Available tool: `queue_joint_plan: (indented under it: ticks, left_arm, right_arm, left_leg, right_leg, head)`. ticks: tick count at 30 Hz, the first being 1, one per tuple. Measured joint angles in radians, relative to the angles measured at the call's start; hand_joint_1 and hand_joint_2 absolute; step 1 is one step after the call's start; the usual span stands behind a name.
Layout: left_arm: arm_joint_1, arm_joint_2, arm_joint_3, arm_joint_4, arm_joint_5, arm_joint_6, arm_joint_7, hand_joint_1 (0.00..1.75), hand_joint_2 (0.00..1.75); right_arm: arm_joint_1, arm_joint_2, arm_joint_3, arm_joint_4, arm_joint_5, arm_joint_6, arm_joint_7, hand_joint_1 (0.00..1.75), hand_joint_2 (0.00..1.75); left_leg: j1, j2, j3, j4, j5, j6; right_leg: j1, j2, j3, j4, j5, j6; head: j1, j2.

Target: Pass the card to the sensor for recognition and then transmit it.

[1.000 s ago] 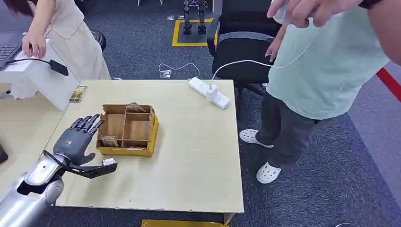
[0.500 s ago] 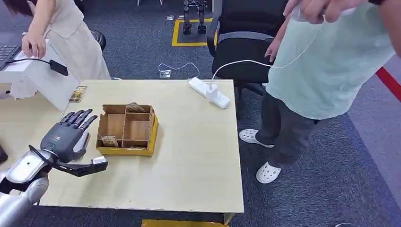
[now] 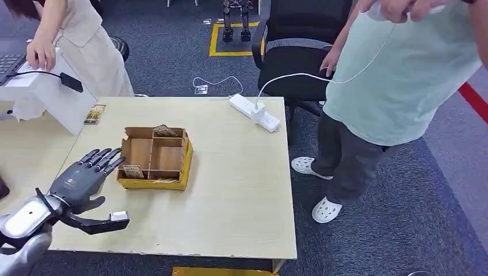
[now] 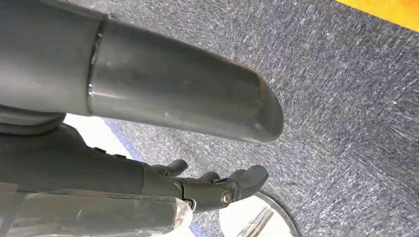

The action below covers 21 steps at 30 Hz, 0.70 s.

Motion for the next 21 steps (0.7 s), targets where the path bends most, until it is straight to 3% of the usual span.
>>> queue_joint_plan:
  ticks: [6, 12, 21]
  left_arm:
    - [0.034, 0.014, -0.022, -0.055, -0.037, 0.021, 0.025, 0.0, 1.75]
    - [0.059, -0.05, -0.086, -0.066, -0.126, 0.057, 0.074, 0.0, 1.75]
    - [0.079, -0.11, -0.17, -0.061, -0.137, 0.063, 0.073, 0.0, 1.75]
  right_arm:
    - [0.0, 0.0, 0.0, 0.0, -0.013, 0.0, -0.005, 0.0, 0.0]
    - [0.0, 0.003, -0.003, 0.0, -0.031, -0.005, -0.01, 0.0, 0.0]
    - [0.0, 0.009, -0.003, 0.0, -0.033, -0.004, -0.01, 0.0, 0.0]
  left_leg:
    - [0.0, 0.0, 0.0, 0.0, 0.0, 0.0]
    - [0.0, 0.0, 0.0, 0.0, -0.001, 0.0]
    - [0.0, 0.0, 0.0, 0.0, -0.001, 0.001]
  right_leg:
    - [0.0, 0.0, 0.0, 0.0, 0.0, 0.0]
    - [0.0, 0.0, 0.0, 0.0, 0.0, 0.0]
    - [0.0, -0.001, 0.0, -0.001, -0.001, 0.0]
  head:
    - [0.0, 0.0]
    - [0.0, 0.0]
    - [0.0, 0.0]
